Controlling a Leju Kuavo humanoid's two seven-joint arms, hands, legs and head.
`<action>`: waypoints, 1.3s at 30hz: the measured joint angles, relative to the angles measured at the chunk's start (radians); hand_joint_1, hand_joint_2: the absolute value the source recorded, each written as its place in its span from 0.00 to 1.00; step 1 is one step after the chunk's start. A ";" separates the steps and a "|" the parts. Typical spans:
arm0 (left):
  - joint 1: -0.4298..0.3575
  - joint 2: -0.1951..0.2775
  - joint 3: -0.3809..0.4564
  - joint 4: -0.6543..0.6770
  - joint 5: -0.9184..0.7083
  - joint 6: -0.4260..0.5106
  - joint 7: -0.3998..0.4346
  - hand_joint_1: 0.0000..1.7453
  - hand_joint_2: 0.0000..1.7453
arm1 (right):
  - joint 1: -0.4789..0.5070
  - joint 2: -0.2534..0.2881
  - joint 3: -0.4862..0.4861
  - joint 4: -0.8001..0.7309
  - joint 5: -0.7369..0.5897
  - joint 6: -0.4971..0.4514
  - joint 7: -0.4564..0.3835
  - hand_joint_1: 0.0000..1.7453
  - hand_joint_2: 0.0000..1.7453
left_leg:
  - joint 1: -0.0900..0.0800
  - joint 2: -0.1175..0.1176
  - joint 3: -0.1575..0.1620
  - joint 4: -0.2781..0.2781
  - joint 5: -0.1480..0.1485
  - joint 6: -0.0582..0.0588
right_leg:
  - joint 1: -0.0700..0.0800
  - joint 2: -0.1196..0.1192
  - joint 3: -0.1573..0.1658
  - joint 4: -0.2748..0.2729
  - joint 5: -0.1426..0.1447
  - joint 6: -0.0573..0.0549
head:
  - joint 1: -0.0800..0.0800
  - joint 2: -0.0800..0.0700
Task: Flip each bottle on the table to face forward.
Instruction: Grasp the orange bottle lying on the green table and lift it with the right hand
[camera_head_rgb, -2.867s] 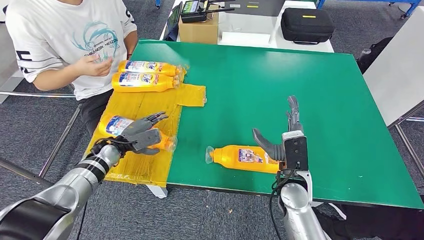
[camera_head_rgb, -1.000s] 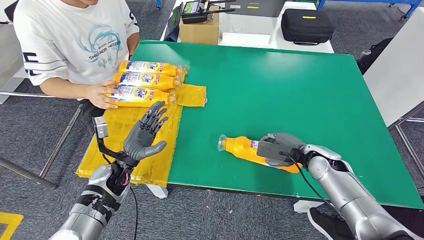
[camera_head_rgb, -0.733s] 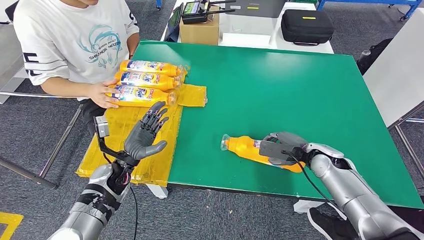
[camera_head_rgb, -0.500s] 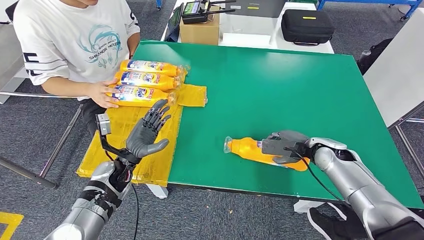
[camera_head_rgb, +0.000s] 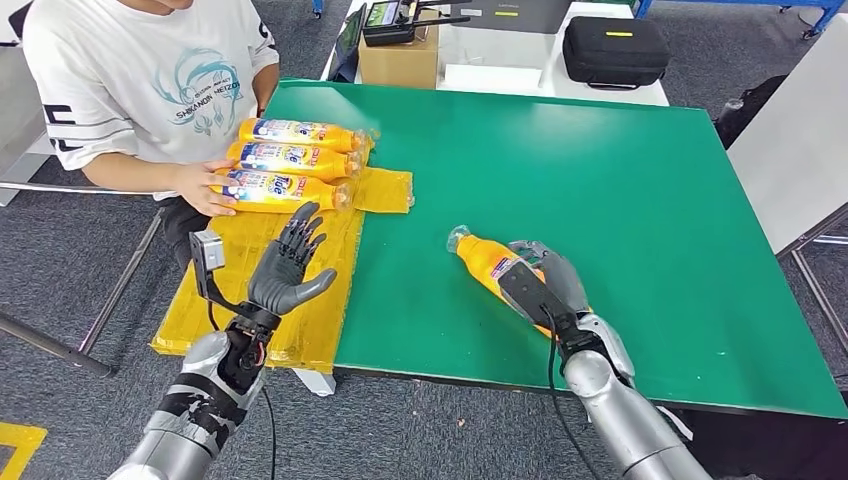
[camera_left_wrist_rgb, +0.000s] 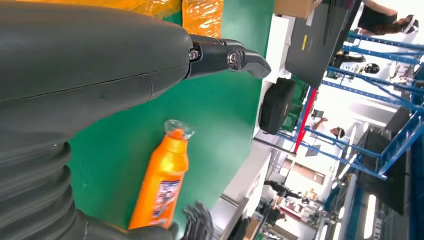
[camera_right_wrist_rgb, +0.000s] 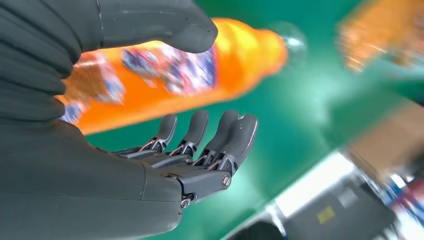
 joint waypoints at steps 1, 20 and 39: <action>-0.003 -0.003 0.000 0.000 0.005 0.006 0.000 0.00 1.00 | 0.014 0.018 -0.023 -0.021 -0.016 -0.012 -0.019 1.00 1.00 | 0.000 0.000 0.000 0.000 0.000 0.000 | 0.000 0.000 0.000 0.000 0.000 0.000 | 0.000 0.000; -0.049 -0.030 -0.048 0.003 0.050 0.040 0.021 0.00 1.00 | 0.066 0.144 -0.107 -0.102 -0.051 -0.063 -0.099 0.12 1.00 | -0.001 0.001 0.000 0.000 0.000 0.000 | -0.001 0.000 0.000 0.000 0.000 0.000 | 0.000 0.000; -0.030 -0.029 -0.049 0.001 0.003 0.074 0.022 0.00 1.00 | 0.074 0.128 -0.125 -0.087 0.140 -0.115 0.068 0.00 0.00 | -0.001 0.001 0.000 0.000 0.000 0.000 | -0.001 0.000 0.000 0.000 0.000 0.000 | 0.000 0.000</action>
